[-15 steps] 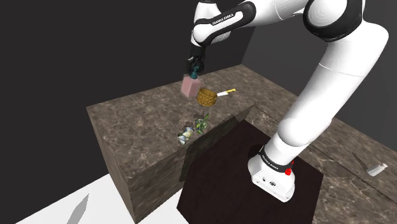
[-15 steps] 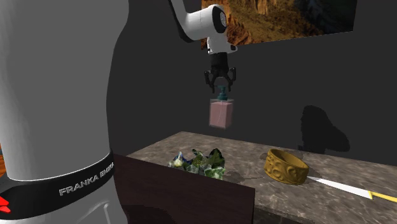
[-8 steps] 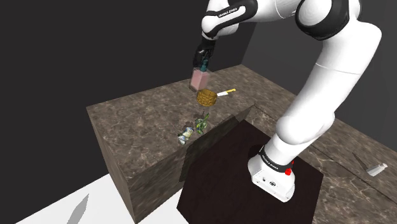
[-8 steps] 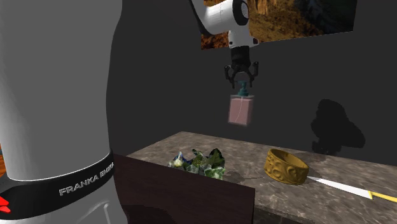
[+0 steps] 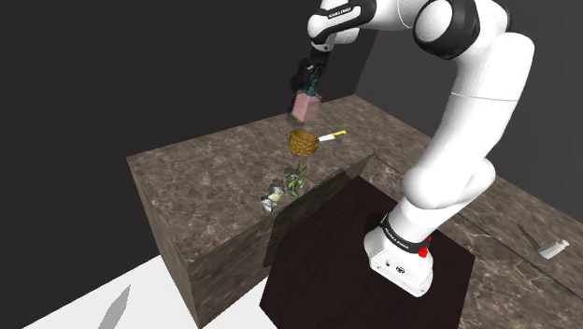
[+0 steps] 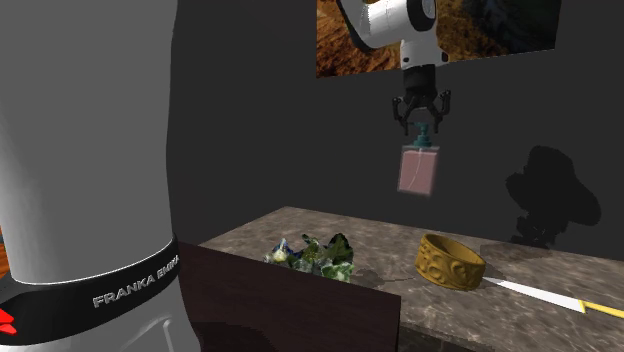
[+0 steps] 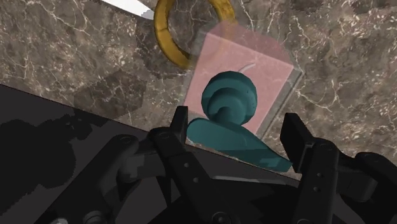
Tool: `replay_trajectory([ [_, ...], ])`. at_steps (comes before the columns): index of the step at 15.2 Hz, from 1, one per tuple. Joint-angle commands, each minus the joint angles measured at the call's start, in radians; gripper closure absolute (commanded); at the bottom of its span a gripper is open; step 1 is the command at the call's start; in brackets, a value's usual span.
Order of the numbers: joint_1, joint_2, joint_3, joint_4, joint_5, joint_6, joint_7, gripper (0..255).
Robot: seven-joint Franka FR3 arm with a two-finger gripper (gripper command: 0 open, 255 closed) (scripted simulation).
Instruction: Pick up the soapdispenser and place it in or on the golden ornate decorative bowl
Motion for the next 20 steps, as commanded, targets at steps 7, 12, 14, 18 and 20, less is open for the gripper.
replay_trajectory([
  [7, -0.079, 0.142, -0.027, 0.223, 0.029, -0.075, -0.120, 255],
  [12, -0.079, 0.160, -0.027, 0.183, 0.029, -0.017, -0.118, 255],
  [14, -0.079, 0.169, -0.027, 0.170, 0.028, 0.006, -0.117, 255],
  [18, -0.079, 0.189, -0.027, 0.145, 0.028, 0.050, -0.115, 255],
  [20, -0.079, 0.199, -0.027, 0.134, 0.028, 0.072, -0.114, 255],
])
